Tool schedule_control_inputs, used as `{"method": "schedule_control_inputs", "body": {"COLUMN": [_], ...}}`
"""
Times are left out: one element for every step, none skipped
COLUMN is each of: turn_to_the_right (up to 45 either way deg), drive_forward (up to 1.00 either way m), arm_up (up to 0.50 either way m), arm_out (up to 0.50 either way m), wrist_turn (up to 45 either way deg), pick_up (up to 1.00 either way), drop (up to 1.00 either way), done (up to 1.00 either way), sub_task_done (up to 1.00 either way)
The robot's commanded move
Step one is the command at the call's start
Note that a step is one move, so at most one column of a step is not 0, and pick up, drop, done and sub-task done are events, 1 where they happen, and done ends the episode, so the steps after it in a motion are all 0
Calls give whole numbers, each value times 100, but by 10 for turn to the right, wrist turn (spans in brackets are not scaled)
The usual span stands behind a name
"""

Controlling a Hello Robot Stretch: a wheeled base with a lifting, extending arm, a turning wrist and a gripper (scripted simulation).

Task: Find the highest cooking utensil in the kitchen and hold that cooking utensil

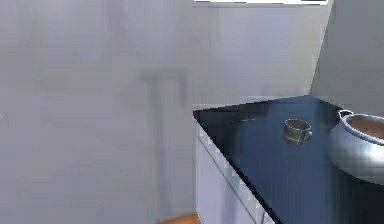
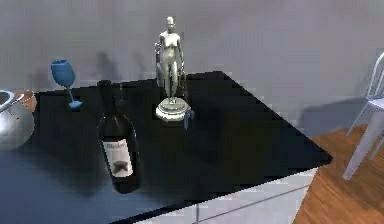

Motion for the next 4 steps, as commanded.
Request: {"method": "schedule_control_inputs", "body": {"turn_to_the_right": [-420,0,0,0], "drive_forward": [0,0,0,0], "arm_up": [0,50,38,0], "arm_out": [0,0,0,48], "wrist_turn": [0,0,0,0], "pick_up": [0,0,0,0], "drop": [0,0,0,0], "done": [0,0,0,0], "sub_task_done": [0,0,0,0]}}
